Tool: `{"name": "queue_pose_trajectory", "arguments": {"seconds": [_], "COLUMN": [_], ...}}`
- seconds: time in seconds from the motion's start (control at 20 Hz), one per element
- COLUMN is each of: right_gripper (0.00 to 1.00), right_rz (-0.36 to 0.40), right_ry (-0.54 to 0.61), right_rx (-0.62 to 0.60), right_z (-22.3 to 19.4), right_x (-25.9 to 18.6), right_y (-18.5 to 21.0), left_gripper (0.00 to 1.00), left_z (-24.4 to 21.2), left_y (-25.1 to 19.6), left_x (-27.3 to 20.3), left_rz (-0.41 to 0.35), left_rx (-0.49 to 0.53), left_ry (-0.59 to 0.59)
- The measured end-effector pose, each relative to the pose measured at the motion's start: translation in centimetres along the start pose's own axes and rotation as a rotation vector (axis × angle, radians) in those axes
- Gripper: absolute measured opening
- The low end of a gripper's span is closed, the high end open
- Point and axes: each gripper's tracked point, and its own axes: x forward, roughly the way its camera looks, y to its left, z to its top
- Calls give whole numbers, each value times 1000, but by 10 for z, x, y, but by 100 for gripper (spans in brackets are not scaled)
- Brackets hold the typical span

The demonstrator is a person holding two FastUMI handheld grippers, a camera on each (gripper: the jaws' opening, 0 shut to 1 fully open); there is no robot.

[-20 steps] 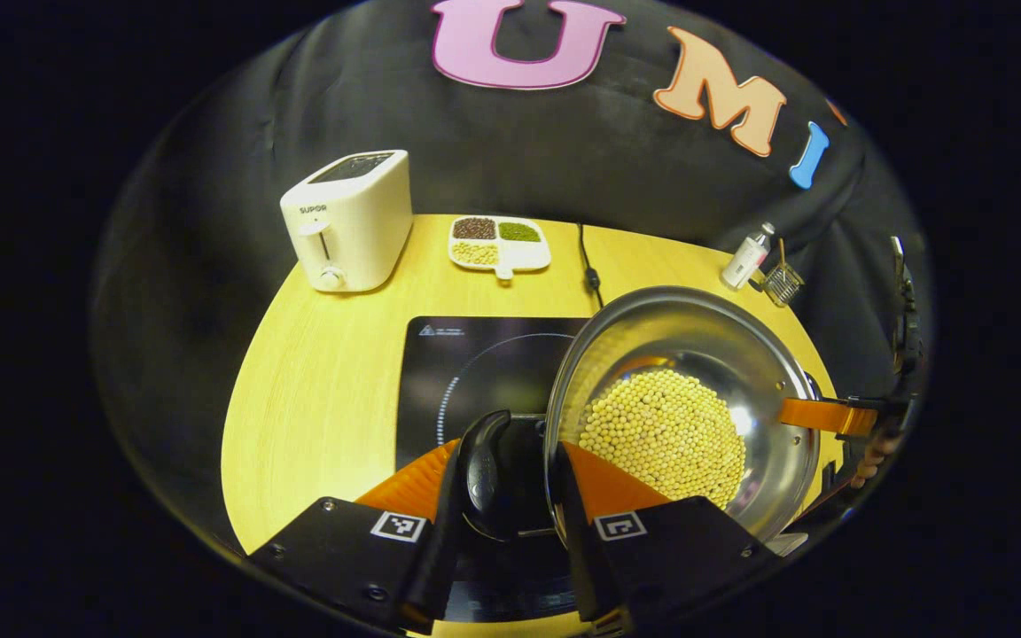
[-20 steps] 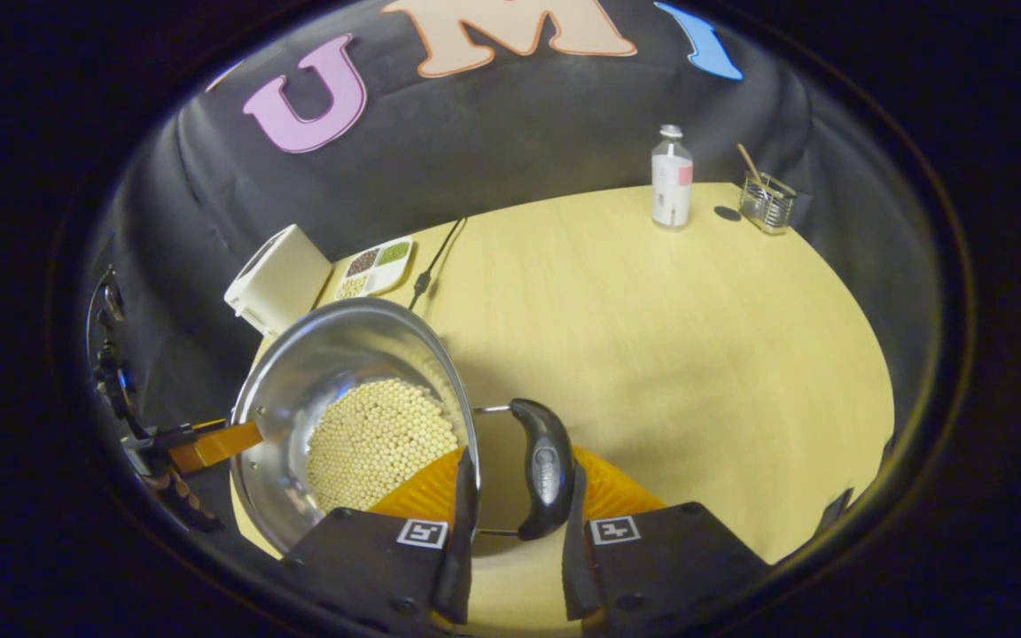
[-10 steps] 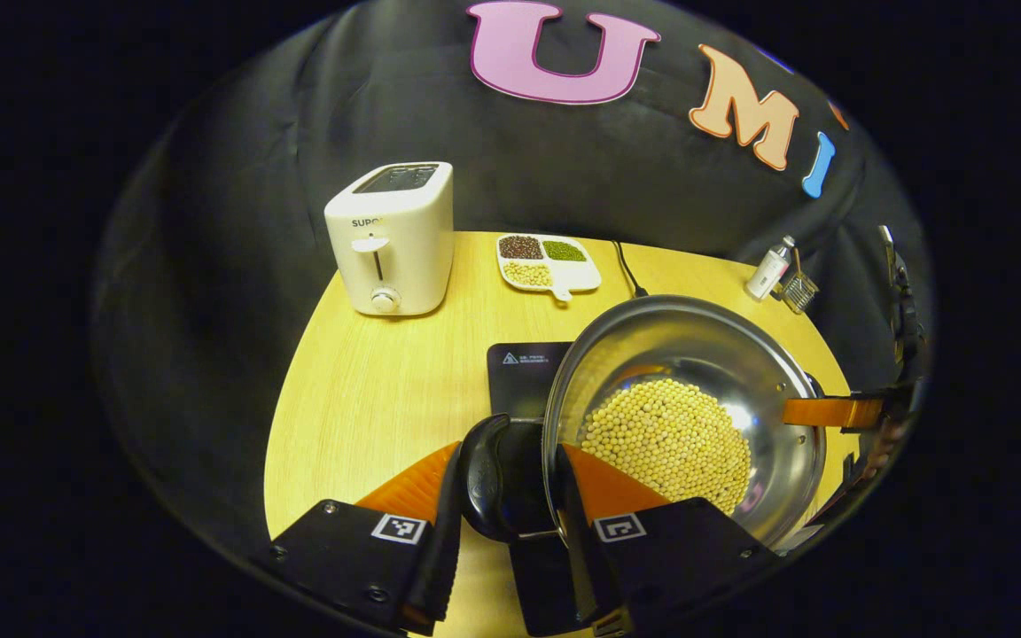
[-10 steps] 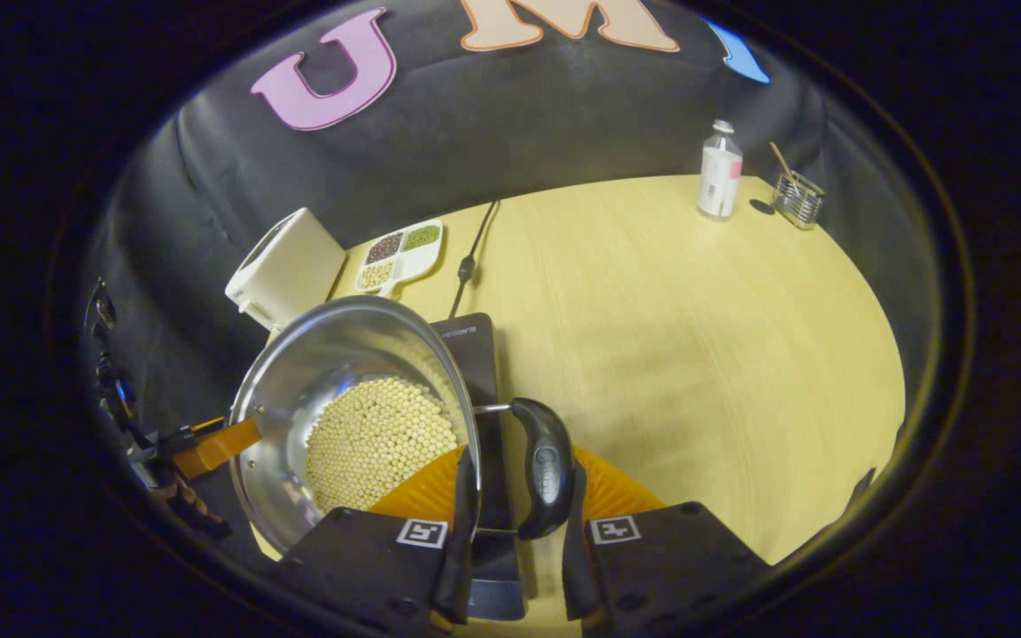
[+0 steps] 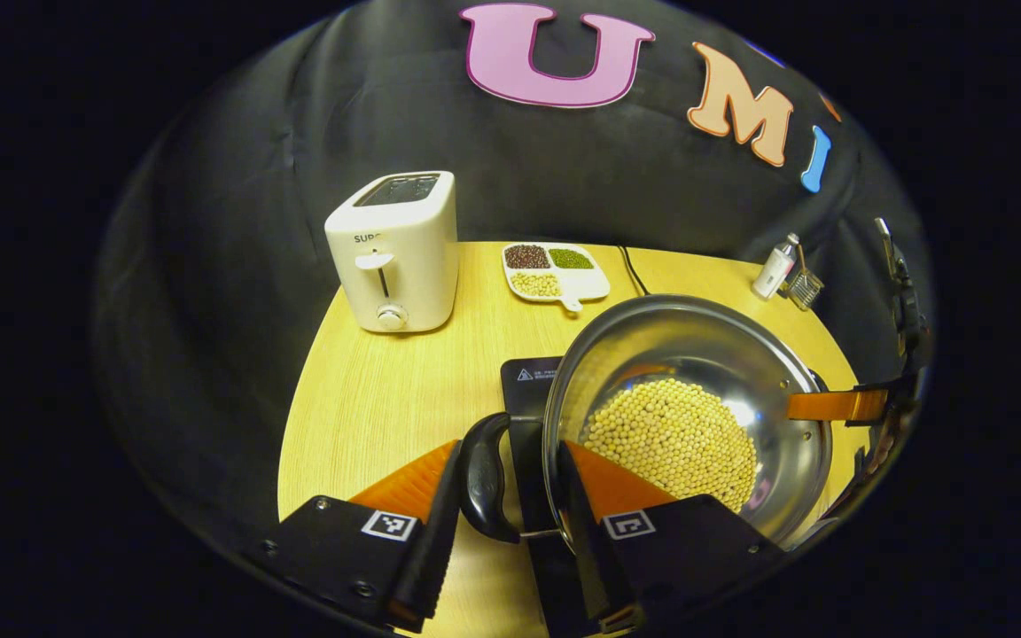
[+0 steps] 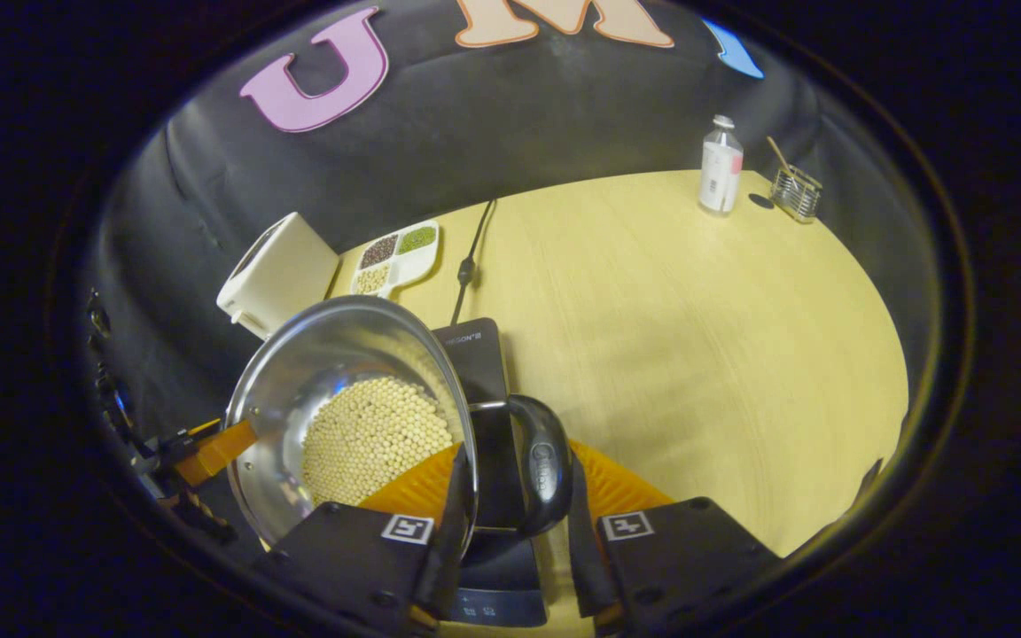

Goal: First push the handle of the pot to place it horizontally, then grasp the pot with both hands and set it on the induction cooktop.

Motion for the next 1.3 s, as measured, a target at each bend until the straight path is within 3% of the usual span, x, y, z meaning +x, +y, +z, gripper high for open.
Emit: {"name": "queue_pose_trajectory", "arguments": {"seconds": [0.05, 0.1, 0.15, 0.2, 0.25, 0.3, 0.45, 0.5, 0.6, 0.65, 0.75, 0.8, 1.0, 1.3], "right_gripper": [58, 53, 55, 64, 80, 87, 90, 96, 92, 96, 92, 96, 96, 96], "right_rz": [9, 16, 32, 47, 57, 57, 78, 87, 106, 120, 139, 151, 203, 273], "right_ry": [5, -1, -7, -13, -21, -29, -62, -81, -113, -121, -175, -198, -278, -361], "right_rx": [12, 23, 35, 42, 51, 60, 88, 95, 115, 128, 160, 177, 211, 145], "right_z": [-3, -1, 1, 4, 7, 10, 22, 28, 39, 42, 61, 70, 88, 89], "right_x": [-2, -6, -8, -11, -13, -15, -24, -29, -41, -48, -65, -74, -116, -175], "right_y": [3, 4, 7, 9, 10, 9, 8, 6, 0, -2, -13, -20, -52, -108], "left_gripper": [63, 64, 70, 71, 73, 76, 80, 82, 82, 82, 82, 82, 81, 81], "left_z": [4, 5, 5, 6, 9, 14, 35, 44, 59, 68, 88, 96, 117, 113], "left_y": [-2, -4, -5, -5, -5, -4, 1, 1, -5, -9, -25, -36, -84, -169], "left_x": [1, 1, 0, -2, -3, -5, -15, -20, -36, -46, -70, -83, -132, -194], "left_rz": [0, 2, 7, 18, 27, 44, 106, 124, 148, 161, 172, 169, 178, 183], "left_rx": [5, 11, 15, 19, 25, 31, 77, 97, 133, 152, 184, 198, 228, 137], "left_ry": [-16, -25, -30, -33, -44, -61, -137, -164, -210, -244, -321, -354, -444, -504]}}
